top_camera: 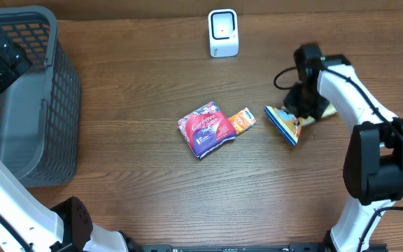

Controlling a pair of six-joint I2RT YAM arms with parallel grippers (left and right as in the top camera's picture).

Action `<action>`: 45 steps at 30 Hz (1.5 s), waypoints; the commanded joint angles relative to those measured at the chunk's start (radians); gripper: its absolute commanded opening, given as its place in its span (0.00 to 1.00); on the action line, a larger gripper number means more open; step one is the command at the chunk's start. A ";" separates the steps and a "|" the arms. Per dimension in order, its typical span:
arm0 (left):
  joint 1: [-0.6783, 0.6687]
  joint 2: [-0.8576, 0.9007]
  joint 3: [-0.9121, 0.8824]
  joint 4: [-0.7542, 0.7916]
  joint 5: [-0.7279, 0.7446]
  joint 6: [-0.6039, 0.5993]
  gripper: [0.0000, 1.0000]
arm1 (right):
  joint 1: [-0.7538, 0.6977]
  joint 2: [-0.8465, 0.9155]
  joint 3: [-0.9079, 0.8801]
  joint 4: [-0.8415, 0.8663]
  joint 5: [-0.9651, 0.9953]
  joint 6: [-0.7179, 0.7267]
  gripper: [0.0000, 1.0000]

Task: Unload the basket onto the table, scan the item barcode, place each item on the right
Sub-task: 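Lift the yellow wipes pack and hold it before the scanner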

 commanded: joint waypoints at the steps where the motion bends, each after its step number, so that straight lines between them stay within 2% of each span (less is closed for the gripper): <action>1: 0.004 0.000 -0.003 0.001 -0.006 -0.014 1.00 | 0.000 0.002 0.140 -0.047 -0.244 -0.228 0.04; 6: 0.004 0.000 -0.003 0.001 -0.006 -0.014 1.00 | 0.000 0.002 0.263 -0.131 -0.618 -0.439 0.04; 11: 0.004 0.000 -0.003 0.001 -0.006 -0.014 1.00 | -0.011 0.003 0.274 -0.138 -1.020 -0.578 0.04; 17: 0.004 0.000 -0.003 0.001 -0.006 -0.014 1.00 | -0.014 0.003 0.274 -0.125 -1.392 -0.589 0.04; 21: 0.004 0.000 -0.003 0.001 -0.006 -0.014 1.00 | -0.013 0.003 0.274 -0.087 -1.509 -0.588 0.04; 30: 0.004 0.000 -0.003 0.001 -0.006 -0.014 1.00 | -0.013 0.003 0.274 -0.042 -1.529 -0.576 0.04; 39: 0.004 0.000 -0.003 0.001 -0.006 -0.014 1.00 | -0.013 0.003 0.274 0.116 -1.518 -0.470 0.04; 41: 0.004 0.000 -0.003 0.001 -0.006 -0.014 1.00 | -0.013 0.003 0.274 0.154 -1.388 -0.412 0.04; 43: 0.004 0.000 -0.003 0.001 -0.006 -0.014 1.00 | -0.008 0.003 0.274 0.186 -1.110 -0.287 0.04; 45: 0.004 0.000 -0.003 0.001 -0.006 -0.014 1.00 | 0.011 0.003 0.274 0.217 -0.744 -0.174 0.04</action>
